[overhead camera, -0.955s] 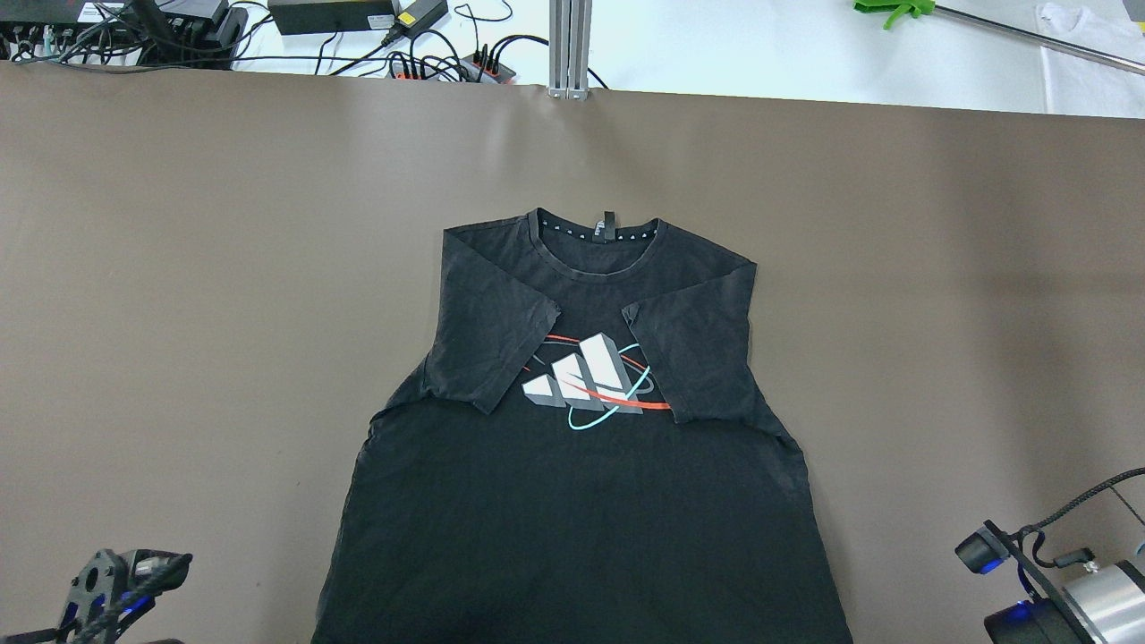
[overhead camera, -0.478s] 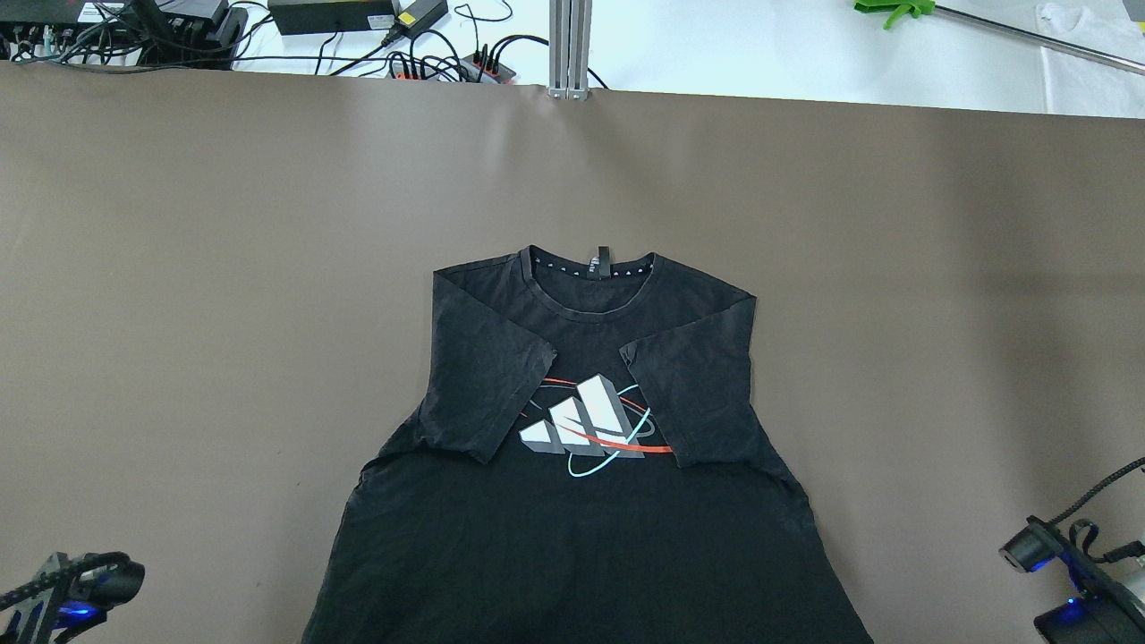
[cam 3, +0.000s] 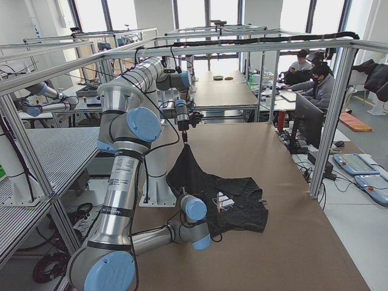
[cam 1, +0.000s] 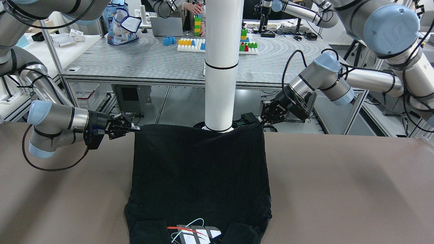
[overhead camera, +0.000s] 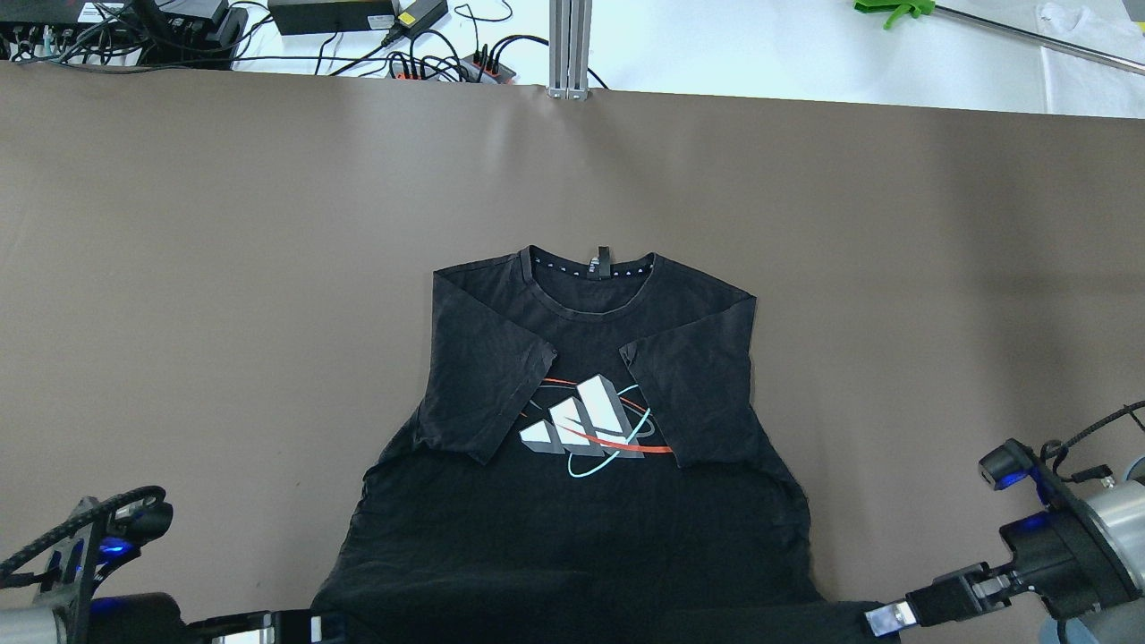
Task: Fold clothes
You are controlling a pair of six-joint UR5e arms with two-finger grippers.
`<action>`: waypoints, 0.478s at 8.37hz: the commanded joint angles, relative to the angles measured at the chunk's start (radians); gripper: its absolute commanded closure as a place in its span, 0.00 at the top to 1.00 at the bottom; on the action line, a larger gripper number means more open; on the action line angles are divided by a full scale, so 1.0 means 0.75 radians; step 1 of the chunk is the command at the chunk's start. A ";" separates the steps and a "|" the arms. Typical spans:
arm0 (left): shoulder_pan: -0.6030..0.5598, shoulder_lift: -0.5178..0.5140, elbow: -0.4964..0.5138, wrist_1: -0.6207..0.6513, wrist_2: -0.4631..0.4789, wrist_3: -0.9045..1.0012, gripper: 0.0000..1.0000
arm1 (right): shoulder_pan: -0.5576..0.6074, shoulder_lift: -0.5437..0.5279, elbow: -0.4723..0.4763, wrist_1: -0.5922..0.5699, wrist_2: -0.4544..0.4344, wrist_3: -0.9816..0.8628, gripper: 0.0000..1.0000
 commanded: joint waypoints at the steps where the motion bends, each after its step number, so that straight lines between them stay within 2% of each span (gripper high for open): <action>1: -0.096 -0.136 0.066 0.007 -0.006 0.005 0.00 | 0.142 0.076 -0.041 -0.082 0.005 -0.003 0.00; 2: -0.193 -0.191 0.109 0.013 -0.055 0.007 0.00 | 0.159 0.095 -0.049 -0.145 0.005 -0.021 0.00; 4: -0.424 -0.271 0.260 0.007 -0.261 0.013 0.00 | 0.206 0.113 -0.078 -0.168 -0.024 -0.026 0.00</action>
